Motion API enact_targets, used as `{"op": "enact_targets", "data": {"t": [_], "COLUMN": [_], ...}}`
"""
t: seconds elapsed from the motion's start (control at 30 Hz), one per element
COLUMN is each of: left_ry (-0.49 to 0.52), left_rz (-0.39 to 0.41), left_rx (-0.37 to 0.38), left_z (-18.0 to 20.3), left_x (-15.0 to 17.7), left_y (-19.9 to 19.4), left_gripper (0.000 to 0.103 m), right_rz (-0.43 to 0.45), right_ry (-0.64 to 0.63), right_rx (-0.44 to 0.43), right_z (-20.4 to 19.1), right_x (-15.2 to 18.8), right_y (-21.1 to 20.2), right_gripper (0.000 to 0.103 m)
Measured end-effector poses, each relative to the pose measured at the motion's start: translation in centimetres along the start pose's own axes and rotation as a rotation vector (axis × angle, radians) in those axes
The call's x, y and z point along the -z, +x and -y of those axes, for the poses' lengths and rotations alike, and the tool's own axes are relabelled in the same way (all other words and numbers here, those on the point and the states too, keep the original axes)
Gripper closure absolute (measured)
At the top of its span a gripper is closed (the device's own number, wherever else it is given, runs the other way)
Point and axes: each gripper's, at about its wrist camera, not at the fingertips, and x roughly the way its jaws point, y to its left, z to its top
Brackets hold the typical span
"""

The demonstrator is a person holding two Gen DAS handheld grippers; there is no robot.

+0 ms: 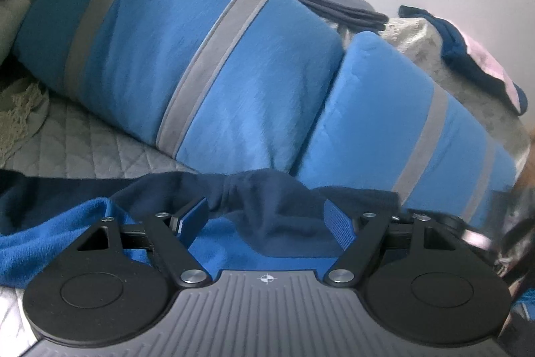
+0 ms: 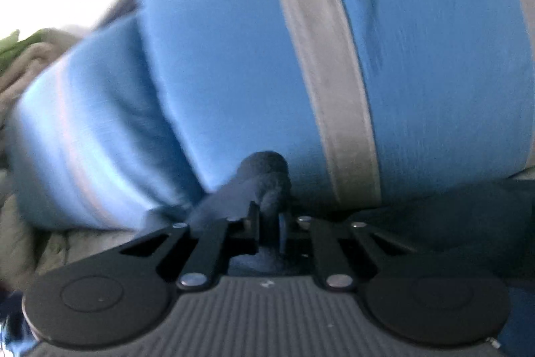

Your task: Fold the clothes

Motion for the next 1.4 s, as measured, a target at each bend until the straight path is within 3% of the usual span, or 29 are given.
{"op": "enact_targets", "data": {"t": [0.17, 0.27, 0.4, 0.5, 0.73, 1.0, 1.1, 1.23, 1.3, 1.4], "left_ry": [0.019, 0.061, 0.130, 0.195, 0.318, 0.389, 0.474, 0.630, 0.645, 0.669], "left_rz": [0.011, 0.017, 0.013, 0.005, -0.056, -0.135, -0.170, -0.262, -0.266, -0.271], "left_rx": [0.005, 0.018, 0.052, 0.096, 0.162, 0.219, 0.214, 0.098, 0.081, 0.056], "left_z": [0.4, 1.2, 2.6, 3.5, 6.4, 10.8, 12.3, 12.7, 11.8, 10.3], "left_x": [0.1, 0.4, 1.0, 1.7, 3.6, 5.7, 7.0, 8.8, 9.0, 9.3], "left_y": [-0.5, -0.8, -1.0, -1.0, 0.3, 2.4, 3.6, 5.6, 5.3, 4.8], "left_gripper": [0.027, 0.027, 0.027, 0.027, 0.027, 0.027, 0.027, 0.027, 0.027, 0.027], "right_rz": [0.037, 0.006, -0.051, -0.090, -0.116, -0.142, -0.150, -0.162, -0.159, -0.115], "right_ry": [-0.118, -0.190, -0.262, -0.281, -0.362, -0.447, -0.469, -0.488, -0.483, -0.438], "right_rx": [-0.022, -0.021, -0.019, -0.005, 0.035, 0.071, 0.077, 0.088, 0.101, 0.093], "right_z": [-2.1, -3.0, -3.2, -2.7, -3.4, -3.9, -4.0, -4.1, -4.0, -3.9], "right_x": [4.3, 8.4, 13.5, 16.0, 17.2, 18.3, 18.8, 19.1, 19.2, 18.9], "right_y": [-8.8, -13.2, -16.0, -15.4, -15.2, -14.7, -14.6, -14.7, -15.0, -16.3], "right_gripper": [0.093, 0.093, 0.093, 0.093, 0.093, 0.093, 0.092, 0.092, 0.080, 0.036]}}
